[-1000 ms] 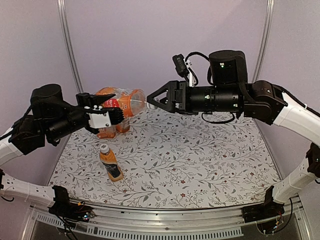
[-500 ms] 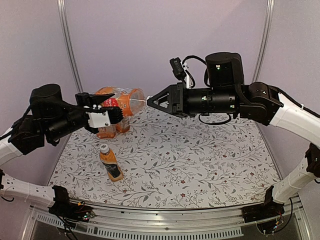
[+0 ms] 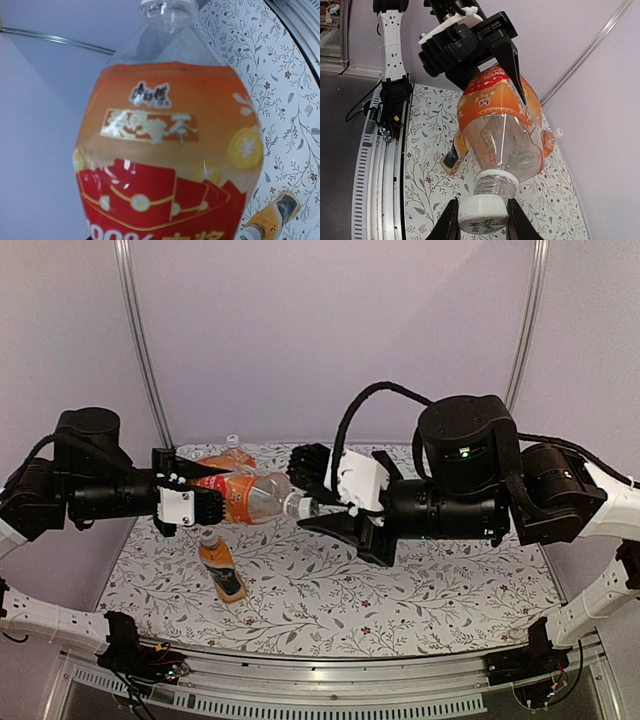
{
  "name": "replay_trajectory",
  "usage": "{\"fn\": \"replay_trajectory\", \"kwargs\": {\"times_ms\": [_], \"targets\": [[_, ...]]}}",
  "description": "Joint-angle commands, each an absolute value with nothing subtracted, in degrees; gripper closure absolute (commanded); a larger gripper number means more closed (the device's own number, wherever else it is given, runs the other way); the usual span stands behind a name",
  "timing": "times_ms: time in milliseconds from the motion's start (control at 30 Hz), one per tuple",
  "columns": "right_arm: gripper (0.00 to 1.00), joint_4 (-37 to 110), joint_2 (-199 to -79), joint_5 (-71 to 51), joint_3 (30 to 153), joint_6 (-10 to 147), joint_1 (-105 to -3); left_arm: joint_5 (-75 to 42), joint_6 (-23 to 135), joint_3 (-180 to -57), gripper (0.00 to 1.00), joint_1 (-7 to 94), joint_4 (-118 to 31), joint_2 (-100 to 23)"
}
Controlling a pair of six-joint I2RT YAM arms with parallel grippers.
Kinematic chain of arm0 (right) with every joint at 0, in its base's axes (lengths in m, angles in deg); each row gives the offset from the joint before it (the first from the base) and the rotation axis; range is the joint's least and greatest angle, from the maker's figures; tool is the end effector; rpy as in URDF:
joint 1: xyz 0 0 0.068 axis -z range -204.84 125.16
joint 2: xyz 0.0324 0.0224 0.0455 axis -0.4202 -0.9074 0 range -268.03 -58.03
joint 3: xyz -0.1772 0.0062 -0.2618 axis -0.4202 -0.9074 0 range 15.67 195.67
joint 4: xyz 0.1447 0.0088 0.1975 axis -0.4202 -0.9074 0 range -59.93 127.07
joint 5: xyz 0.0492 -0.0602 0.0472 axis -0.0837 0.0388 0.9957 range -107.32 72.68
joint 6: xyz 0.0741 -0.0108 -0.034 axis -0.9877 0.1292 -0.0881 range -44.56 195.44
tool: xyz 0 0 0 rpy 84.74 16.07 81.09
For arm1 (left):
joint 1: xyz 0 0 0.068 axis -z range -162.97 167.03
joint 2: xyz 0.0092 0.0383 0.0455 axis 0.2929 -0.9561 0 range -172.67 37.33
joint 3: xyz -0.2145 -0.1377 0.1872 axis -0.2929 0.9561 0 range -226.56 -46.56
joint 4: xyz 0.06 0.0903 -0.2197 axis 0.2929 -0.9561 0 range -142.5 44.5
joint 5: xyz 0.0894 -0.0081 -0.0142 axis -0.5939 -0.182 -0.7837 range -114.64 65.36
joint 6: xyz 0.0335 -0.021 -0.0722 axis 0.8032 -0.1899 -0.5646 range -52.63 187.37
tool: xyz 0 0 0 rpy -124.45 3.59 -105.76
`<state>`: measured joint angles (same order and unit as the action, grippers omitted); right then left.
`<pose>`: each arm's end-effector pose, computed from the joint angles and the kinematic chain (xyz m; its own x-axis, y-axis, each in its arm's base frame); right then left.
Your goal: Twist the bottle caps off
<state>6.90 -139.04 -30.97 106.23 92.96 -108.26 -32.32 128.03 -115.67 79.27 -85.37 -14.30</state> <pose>0.0536 0.3164 0.4647 0.2444 -0.4331 -0.8676 -0.9086 0.2102 -0.3609 0.0835 -0.1383 0.4257 0.6273 0.6630 -0.4086 0.5562 -0.0142 0.8309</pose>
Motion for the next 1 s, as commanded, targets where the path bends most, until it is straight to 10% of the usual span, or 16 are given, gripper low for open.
{"fn": "replay_trajectory", "kwargs": {"times_ms": [0, 333, 600, 967], "targets": [[1.0, 5.9, -137.9, -39.8, 104.9, 119.9, -111.2, -32.1, 126.1, -116.7, 0.83, 79.1, -90.6, -14.8], [1.0, 11.9, -133.6, -50.8, 103.5, 115.3, -106.6, -35.6, 125.5, -115.8, 0.81, 79.1, -85.6, -14.1], [1.0, -19.0, -137.2, -44.6, 106.0, 66.4, -75.7, -37.6, 119.5, -118.3, 0.79, 78.8, -78.4, -15.1], [1.0, -31.5, -156.9, -35.3, 98.2, 54.6, -62.7, -33.5, 110.7, -124.2, 0.77, 77.3, -80.9, -16.5]]}}
